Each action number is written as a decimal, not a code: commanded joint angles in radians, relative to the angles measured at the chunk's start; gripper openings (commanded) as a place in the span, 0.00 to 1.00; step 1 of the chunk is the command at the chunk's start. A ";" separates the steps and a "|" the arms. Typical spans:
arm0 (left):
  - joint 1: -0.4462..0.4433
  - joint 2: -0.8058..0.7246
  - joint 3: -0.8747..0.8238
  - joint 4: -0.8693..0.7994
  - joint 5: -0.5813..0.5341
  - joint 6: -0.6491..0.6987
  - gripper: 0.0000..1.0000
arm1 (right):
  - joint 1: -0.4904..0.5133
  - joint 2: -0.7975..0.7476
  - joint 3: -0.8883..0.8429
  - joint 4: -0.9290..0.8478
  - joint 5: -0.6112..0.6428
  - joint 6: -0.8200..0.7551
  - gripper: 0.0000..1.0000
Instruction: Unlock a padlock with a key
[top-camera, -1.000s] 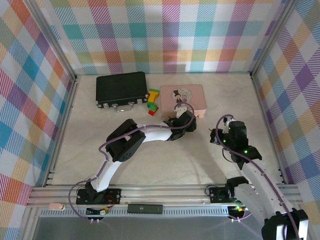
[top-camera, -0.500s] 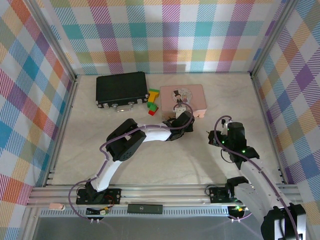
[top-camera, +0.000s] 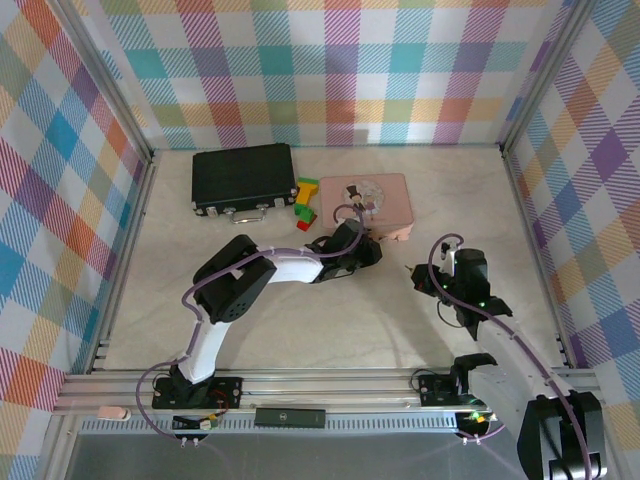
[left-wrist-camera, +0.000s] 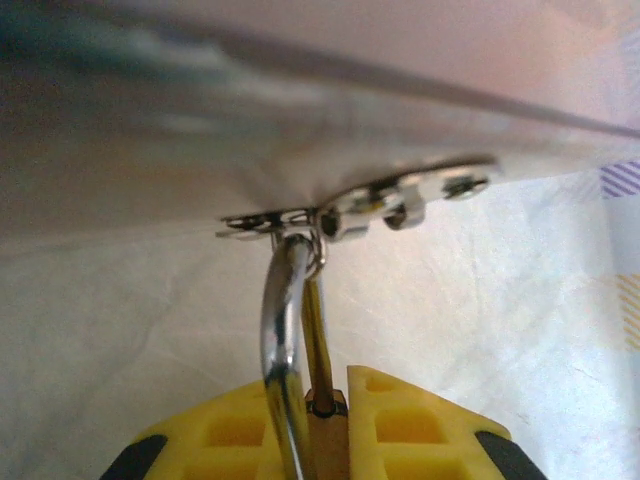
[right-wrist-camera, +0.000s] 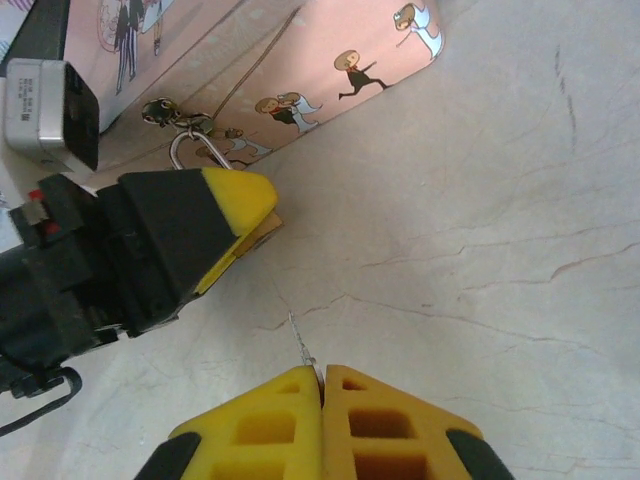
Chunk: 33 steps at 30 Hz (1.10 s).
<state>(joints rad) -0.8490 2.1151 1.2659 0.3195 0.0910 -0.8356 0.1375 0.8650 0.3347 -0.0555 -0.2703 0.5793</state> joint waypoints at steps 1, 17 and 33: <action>0.011 -0.079 -0.032 0.162 0.123 -0.099 0.00 | -0.022 0.014 -0.053 0.155 -0.105 0.092 0.00; 0.052 -0.076 -0.118 0.482 0.237 -0.314 0.00 | -0.025 0.202 -0.117 0.564 -0.241 0.318 0.00; 0.066 -0.027 -0.099 0.547 0.220 -0.353 0.00 | -0.025 0.463 -0.028 0.858 -0.351 0.416 0.00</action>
<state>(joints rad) -0.7891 2.0876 1.1465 0.7616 0.2985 -1.1786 0.1169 1.3338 0.2852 0.7204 -0.5850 0.9688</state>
